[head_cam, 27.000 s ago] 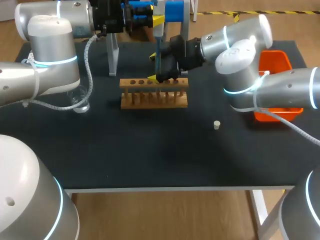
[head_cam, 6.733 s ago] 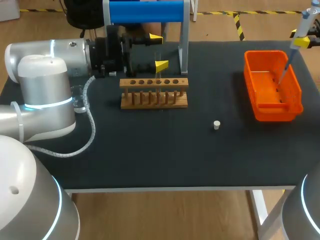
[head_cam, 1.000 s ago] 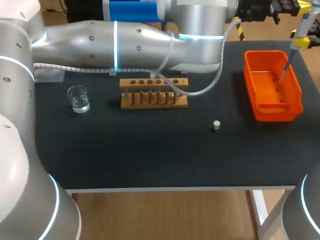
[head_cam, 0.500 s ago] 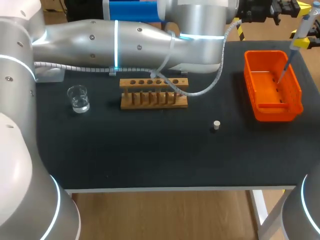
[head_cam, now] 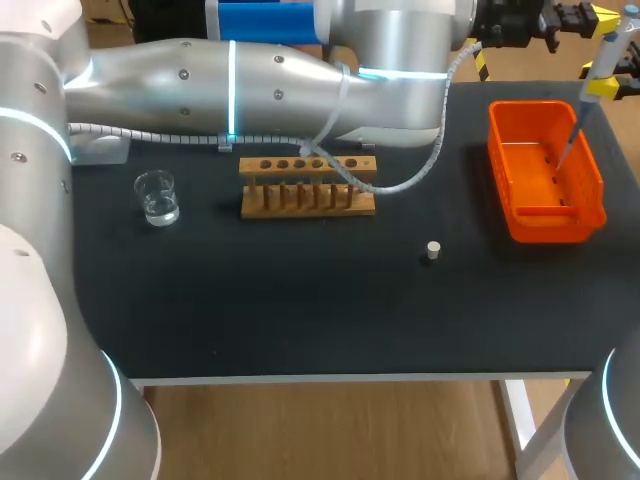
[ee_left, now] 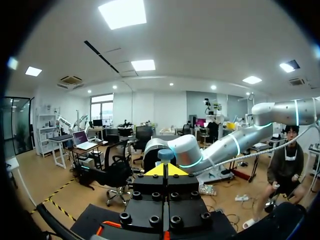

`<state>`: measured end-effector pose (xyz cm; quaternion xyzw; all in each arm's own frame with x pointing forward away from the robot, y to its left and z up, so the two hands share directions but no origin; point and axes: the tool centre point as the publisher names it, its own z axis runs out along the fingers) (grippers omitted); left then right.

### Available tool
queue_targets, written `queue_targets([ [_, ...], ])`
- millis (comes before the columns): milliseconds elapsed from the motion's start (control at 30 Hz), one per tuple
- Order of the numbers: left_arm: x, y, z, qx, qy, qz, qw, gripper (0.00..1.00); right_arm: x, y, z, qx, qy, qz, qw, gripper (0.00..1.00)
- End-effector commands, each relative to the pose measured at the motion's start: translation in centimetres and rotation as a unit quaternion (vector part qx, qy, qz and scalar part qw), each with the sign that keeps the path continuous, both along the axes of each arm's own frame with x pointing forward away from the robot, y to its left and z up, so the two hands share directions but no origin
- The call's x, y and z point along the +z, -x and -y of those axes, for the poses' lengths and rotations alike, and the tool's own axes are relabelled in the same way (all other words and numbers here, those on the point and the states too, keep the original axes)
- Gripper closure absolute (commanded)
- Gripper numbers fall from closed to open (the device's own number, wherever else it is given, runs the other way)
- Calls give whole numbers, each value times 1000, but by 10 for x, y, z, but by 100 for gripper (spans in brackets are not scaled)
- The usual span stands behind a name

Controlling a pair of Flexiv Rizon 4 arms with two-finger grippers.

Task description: Invert the test tube, pick up the pipette, mount the tip to pipette, aspirate from beaker and dispense into the tube, eject the tip, return the pipette, and cap with the stopper.

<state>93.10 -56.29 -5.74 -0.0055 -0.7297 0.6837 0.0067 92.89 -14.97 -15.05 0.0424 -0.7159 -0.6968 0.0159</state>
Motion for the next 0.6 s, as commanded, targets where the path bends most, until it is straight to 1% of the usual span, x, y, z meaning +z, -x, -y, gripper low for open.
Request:
queue_targets([
  [33, -9, 2, 1, 2, -2, 0, 1000, 100, 6, -1, 0, 2, 0, 0, 1000, 100],
  [433, -18, 3, 1, 4, -2, -2, 1000, 100, 6, -1, 0, 2, 0, 0, 1000, 100],
  [600, -21, 2, 1, 7, -8, -4, 1000, 100, 6, -1, 0, 2, 0, 0, 1000, 100],
])
